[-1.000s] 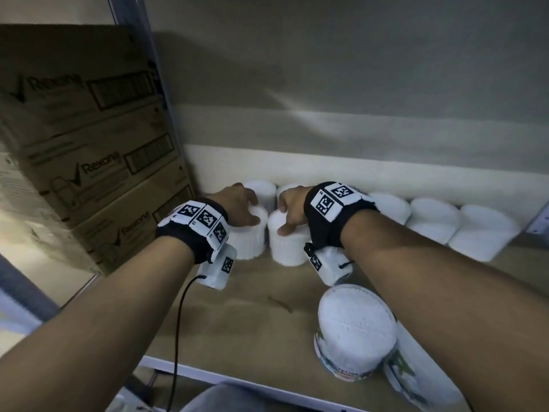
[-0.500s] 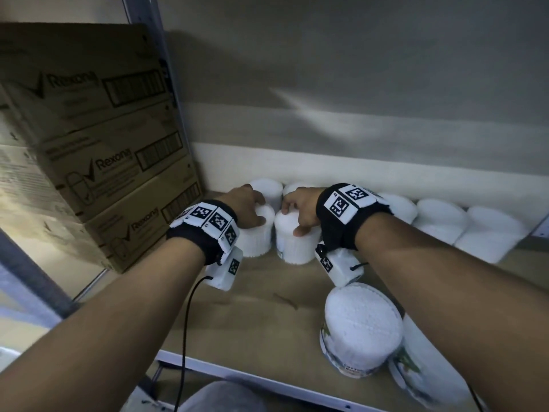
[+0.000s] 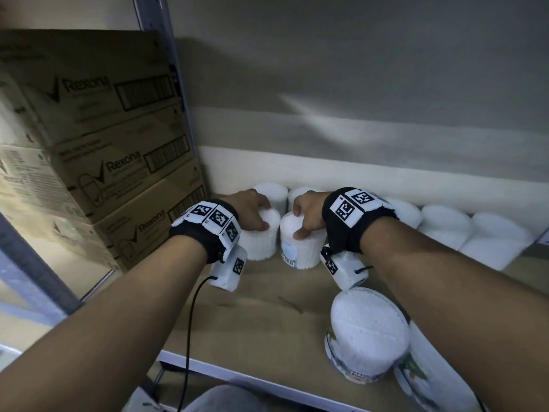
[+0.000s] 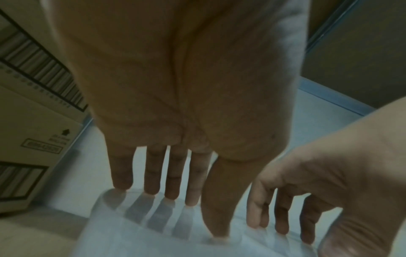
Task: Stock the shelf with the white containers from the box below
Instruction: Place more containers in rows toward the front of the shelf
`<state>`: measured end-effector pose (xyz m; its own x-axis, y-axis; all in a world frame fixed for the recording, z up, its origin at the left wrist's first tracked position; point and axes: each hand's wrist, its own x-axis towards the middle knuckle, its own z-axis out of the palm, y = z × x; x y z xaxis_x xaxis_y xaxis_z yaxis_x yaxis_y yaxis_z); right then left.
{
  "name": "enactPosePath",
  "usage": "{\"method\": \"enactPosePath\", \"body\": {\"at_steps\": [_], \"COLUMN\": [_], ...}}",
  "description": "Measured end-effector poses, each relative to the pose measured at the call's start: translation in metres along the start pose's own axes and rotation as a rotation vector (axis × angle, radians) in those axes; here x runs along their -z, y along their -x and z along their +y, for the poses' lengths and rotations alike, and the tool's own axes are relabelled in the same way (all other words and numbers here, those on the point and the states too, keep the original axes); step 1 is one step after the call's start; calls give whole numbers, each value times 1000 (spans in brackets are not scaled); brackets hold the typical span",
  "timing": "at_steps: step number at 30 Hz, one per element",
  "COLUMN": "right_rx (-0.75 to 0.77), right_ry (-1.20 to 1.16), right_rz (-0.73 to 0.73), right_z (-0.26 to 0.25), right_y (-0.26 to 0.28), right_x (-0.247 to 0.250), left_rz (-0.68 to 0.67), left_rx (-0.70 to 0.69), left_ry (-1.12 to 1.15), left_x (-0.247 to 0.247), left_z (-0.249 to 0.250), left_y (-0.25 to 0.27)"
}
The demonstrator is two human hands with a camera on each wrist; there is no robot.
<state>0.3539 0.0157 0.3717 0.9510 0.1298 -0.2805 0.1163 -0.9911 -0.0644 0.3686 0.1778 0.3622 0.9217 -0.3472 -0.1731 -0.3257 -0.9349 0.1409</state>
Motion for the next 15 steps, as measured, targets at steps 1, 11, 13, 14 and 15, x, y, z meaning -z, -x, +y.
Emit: {"method": "enactPosePath", "body": {"at_steps": [1,11,13,14,15], "right_rx": [-2,55,63,57,54], "right_ry": [3,1,-20,-38,-61], "right_rz": [-12,-70,-86,-79,-54], "right_z": [0,1,3,4,4], "right_y": [1,8,10,9,7], "right_x": [1,6,9,9,9], "left_rz": [2,55,56,58,59], "left_rx": [-6,-26,-25,-26,-28], "left_ry": [0,23,24,24,25], "left_x": [0,-4,-5,-6,-7], "left_z": [0,-2,-3,-3,-3], "left_y": [0,0,0,0,0]}}
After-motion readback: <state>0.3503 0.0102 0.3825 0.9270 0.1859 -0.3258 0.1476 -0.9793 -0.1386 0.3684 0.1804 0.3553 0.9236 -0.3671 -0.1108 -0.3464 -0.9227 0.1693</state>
